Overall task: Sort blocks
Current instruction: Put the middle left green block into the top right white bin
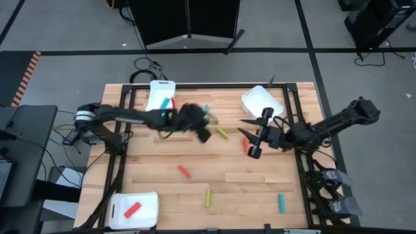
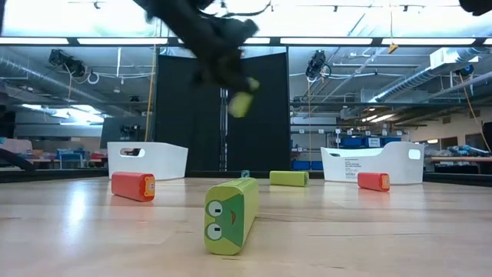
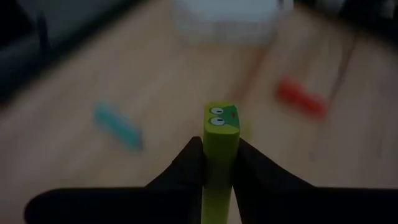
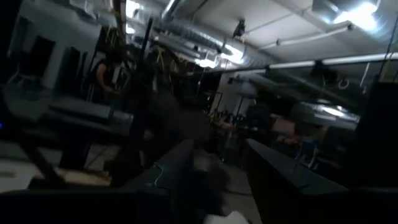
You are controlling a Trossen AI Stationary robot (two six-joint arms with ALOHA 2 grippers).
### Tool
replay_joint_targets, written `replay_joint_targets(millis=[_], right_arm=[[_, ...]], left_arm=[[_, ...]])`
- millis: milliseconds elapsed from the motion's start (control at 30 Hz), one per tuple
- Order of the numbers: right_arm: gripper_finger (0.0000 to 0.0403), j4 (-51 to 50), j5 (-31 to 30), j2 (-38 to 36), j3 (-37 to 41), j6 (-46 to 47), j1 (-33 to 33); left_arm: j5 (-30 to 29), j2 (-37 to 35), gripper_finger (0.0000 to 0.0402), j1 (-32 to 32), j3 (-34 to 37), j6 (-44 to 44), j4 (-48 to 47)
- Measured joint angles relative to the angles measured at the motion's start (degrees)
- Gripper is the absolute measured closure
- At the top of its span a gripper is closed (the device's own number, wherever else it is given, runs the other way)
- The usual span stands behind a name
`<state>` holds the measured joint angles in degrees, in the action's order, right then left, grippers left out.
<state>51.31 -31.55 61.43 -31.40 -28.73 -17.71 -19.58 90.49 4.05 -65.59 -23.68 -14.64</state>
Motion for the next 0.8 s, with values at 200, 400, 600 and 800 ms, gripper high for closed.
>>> replay_joint_targets(millis=[200,400,600,800], right_arm=[[0.0249,1.0,-0.4,-4.0,0.0,-3.7,-4.6],[0.0249,2.1,-0.6,-5.0,0.0,-5.8,-8.3],[0.0249,2.2,-0.6,-4.8,0.0,-6.0,-10.5],[0.0249,2.6,-0.8,-4.7,0.0,-6.0,-11.6]], left_arm=[[5.8,14.6,0.0341,7.0,-13.2,5.4,11.8],[9.4,30.5,0.0341,10.8,-29.1,5.2,17.2],[11.9,42.7,0.0341,12.2,-42.7,2.5,22.8],[13.3,51.9,0.0341,12.5,-54.5,0.4,22.9]])
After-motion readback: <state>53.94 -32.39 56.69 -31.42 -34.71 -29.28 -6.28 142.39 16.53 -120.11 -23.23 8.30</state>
